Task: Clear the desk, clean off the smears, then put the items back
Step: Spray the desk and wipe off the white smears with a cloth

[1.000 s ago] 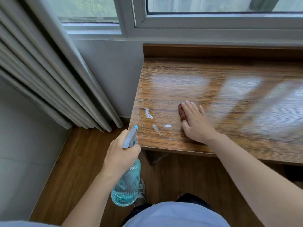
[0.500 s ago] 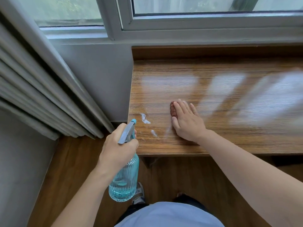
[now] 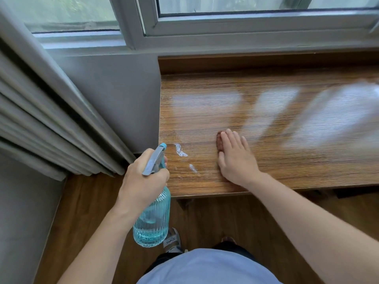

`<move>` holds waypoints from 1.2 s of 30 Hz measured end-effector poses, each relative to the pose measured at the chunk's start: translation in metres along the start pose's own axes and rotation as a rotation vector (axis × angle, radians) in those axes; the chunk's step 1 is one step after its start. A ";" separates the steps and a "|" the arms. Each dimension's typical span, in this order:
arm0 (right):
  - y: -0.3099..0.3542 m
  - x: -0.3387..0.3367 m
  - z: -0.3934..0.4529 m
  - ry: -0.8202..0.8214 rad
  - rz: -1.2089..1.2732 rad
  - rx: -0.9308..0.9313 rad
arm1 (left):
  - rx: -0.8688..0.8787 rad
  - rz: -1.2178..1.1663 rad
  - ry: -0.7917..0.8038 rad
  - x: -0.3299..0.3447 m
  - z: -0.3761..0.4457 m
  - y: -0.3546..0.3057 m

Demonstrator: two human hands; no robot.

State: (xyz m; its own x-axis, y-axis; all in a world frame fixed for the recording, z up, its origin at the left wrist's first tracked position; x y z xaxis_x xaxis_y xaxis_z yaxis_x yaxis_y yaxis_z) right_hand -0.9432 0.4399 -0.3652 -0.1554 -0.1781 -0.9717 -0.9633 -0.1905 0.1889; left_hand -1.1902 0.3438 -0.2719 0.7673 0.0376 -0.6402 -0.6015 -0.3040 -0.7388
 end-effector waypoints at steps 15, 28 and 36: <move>0.017 -0.031 -0.011 0.222 0.012 -0.539 | 0.000 -0.039 0.004 0.002 0.007 -0.011; 0.024 -0.027 -0.007 0.224 0.163 -0.368 | -0.033 -0.064 -0.004 0.005 0.005 -0.016; 0.004 -0.071 0.002 0.024 0.593 -0.193 | -0.015 -0.063 -0.013 0.005 0.003 -0.022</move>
State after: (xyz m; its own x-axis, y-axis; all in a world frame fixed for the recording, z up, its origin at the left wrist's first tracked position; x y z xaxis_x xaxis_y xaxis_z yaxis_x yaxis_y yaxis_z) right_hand -0.9366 0.4537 -0.2959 -0.6444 -0.3282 -0.6907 -0.6574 -0.2236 0.7196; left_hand -1.1739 0.3535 -0.2596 0.8004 0.0698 -0.5954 -0.5487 -0.3147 -0.7745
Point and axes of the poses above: each hand's wrist, its own z-axis towards the middle knuckle, its own x-axis out of the palm, y = z × x, the point moved 5 cm from there along z, towards the middle knuckle, and after that the axes turned 1 degree about z, right-handed, at the moved point
